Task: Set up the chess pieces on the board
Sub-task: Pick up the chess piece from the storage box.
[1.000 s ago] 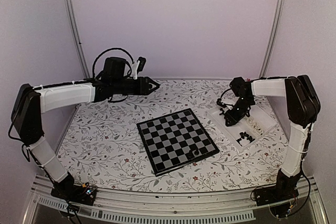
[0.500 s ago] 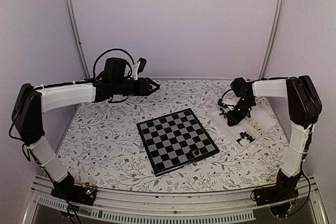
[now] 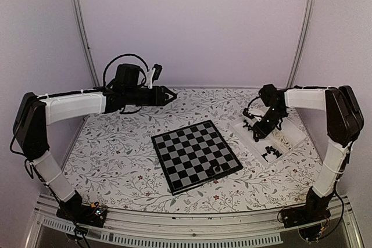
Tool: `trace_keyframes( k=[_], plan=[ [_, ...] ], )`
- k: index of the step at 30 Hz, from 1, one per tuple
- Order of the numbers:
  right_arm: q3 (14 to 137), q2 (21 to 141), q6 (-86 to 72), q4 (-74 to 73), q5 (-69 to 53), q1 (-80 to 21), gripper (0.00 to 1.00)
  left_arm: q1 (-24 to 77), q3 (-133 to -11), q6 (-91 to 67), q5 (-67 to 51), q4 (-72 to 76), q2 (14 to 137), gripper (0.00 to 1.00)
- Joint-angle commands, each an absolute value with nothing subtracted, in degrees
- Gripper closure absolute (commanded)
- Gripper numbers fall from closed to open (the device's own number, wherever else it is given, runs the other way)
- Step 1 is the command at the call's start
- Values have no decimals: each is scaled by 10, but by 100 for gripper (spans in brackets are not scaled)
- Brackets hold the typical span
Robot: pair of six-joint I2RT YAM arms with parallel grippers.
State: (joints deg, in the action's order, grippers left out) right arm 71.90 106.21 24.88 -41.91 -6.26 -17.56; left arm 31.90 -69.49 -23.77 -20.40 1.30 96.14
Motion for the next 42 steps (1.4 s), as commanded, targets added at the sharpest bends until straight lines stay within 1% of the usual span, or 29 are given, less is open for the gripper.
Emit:
trace_keyframes(
  k=[1,16,21,24,29,32,36,39,42],
  plan=[
    [715,1065,249,-417,-68,-176,67,326,-709,-235,-207,9,962,50],
    [712,1114,242,-419,-57,-174,64,328,-711,-233,-206,5,964,50],
    [720,1128,240,-418,-64,-174,71,328,-714,-231,-205,2,965,50],
    [723,1134,239,-417,-68,-168,72,328,-715,-231,-206,2,967,50],
    [733,1149,233,-419,-79,-157,70,328,-716,-231,-207,2,967,50],
    [731,1153,233,-420,-82,-156,74,328,-717,-232,-207,2,968,50],
    [724,1136,235,-419,-84,-155,80,328,-726,-219,-215,-15,972,50],
    [723,1095,237,-422,-92,-152,83,329,-743,-192,-212,-40,973,51],
    [725,1038,257,-421,-148,-151,83,332,-750,-194,-229,-37,978,51]
  ],
)
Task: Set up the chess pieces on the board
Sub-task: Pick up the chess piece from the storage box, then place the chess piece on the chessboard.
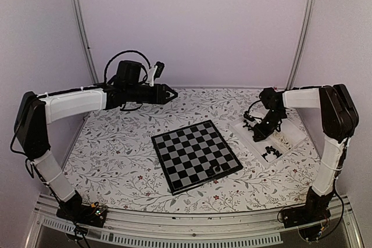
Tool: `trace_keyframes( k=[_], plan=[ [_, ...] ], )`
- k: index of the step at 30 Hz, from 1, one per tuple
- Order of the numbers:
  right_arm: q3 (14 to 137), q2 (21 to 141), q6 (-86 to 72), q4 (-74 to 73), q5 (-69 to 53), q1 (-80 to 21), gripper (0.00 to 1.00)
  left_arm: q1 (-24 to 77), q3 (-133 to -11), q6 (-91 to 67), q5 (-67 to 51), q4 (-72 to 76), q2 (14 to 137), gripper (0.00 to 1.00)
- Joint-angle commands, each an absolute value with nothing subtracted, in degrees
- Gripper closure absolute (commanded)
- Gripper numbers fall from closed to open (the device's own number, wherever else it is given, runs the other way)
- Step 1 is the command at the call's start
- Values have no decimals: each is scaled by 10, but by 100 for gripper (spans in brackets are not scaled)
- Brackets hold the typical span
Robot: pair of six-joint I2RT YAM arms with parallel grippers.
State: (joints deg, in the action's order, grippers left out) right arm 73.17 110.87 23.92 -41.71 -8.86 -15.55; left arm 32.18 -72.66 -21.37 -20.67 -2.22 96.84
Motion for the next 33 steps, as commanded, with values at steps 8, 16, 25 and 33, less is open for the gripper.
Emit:
trace_keyframes(
  k=[8,16,25,33],
  plan=[
    [718,927,335,-375,-264,-185,87,375,-833,-302,-339,-22,1076,51],
    [749,906,376,-366,-265,-277,86,411,-849,-441,-459,123,1155,51],
    [745,908,377,-361,-237,-335,85,438,-835,-516,-512,225,1201,53],
    [750,907,370,-356,-233,-348,85,449,-849,-514,-513,200,1221,57]
  ],
)
